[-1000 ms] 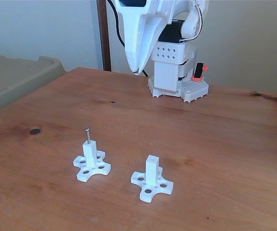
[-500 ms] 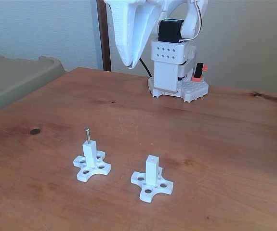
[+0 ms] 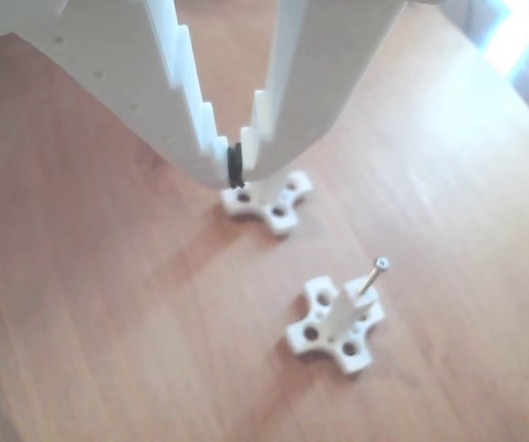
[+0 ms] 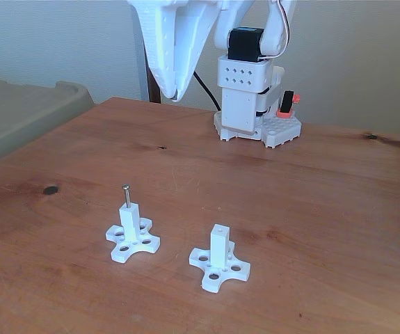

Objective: Grab the screw and set it in the hole.

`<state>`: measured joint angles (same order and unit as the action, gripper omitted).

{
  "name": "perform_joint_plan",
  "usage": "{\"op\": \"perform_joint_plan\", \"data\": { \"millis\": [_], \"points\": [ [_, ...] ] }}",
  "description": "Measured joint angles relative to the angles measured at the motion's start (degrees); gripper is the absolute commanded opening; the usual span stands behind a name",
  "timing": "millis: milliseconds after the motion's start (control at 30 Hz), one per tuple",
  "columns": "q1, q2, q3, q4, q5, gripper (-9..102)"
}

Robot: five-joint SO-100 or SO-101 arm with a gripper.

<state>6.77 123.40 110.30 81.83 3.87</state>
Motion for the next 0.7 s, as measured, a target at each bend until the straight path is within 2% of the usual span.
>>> {"op": "perform_joint_plan", "data": {
  "millis": [700],
  "points": [
    [0.44, -14.77, -13.45, 0.09, -0.18, -4]
  ]
}}
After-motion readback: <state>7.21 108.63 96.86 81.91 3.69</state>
